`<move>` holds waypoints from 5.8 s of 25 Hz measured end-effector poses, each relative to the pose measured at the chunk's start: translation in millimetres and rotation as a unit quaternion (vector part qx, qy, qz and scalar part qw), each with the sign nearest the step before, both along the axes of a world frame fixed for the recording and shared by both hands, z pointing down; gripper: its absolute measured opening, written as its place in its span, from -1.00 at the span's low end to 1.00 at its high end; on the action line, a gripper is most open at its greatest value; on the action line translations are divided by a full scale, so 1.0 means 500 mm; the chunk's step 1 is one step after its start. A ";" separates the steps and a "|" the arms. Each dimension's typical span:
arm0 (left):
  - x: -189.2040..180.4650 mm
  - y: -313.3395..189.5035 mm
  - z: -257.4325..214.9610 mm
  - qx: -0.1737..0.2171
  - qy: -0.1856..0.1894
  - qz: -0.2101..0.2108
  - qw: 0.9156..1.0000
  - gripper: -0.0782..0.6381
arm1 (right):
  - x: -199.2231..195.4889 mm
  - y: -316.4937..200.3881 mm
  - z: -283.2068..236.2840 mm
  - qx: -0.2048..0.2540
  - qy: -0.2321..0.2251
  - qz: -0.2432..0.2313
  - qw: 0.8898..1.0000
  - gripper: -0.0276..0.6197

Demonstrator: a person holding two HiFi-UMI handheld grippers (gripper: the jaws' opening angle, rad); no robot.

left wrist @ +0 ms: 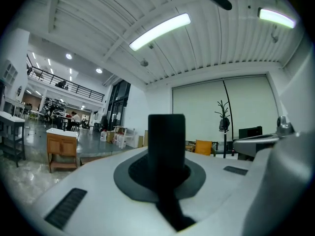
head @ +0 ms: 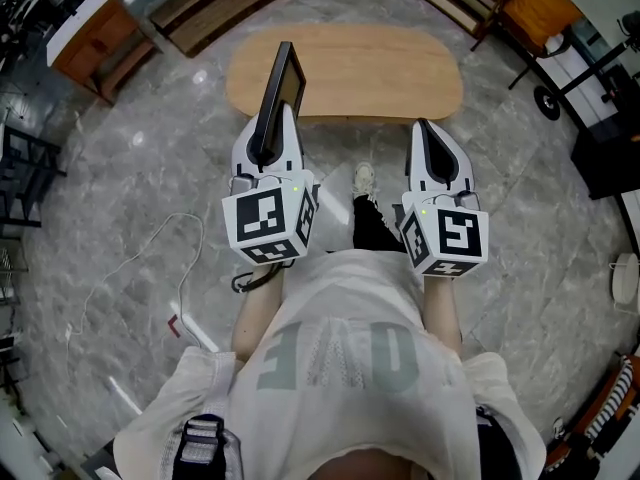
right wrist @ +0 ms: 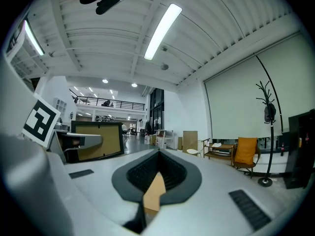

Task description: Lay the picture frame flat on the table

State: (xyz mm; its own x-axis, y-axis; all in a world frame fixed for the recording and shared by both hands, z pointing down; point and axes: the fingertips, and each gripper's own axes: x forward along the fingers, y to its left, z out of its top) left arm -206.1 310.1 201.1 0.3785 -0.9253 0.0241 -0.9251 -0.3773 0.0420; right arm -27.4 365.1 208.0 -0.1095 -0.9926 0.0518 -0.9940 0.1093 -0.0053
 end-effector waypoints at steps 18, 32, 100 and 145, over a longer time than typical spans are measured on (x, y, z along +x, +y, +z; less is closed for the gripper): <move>0.006 -0.091 0.029 0.012 -0.010 -0.033 0.999 -0.73 | 0.039 -0.104 0.075 -0.026 -0.027 -0.002 0.999 -0.89; 0.106 -0.382 0.019 -0.004 -0.026 -0.056 0.998 -0.73 | 0.113 -0.431 0.096 -0.081 -0.021 -0.042 0.996 -0.89; 0.320 -1.160 0.280 -0.032 -0.078 0.011 0.996 -0.73 | 0.257 -1.214 0.263 -0.080 -0.015 -0.049 0.995 -0.89; 0.374 -1.086 1.034 -0.115 -0.616 0.135 0.768 -0.73 | 0.234 -1.072 0.774 -0.248 -0.002 -0.084 0.965 -0.89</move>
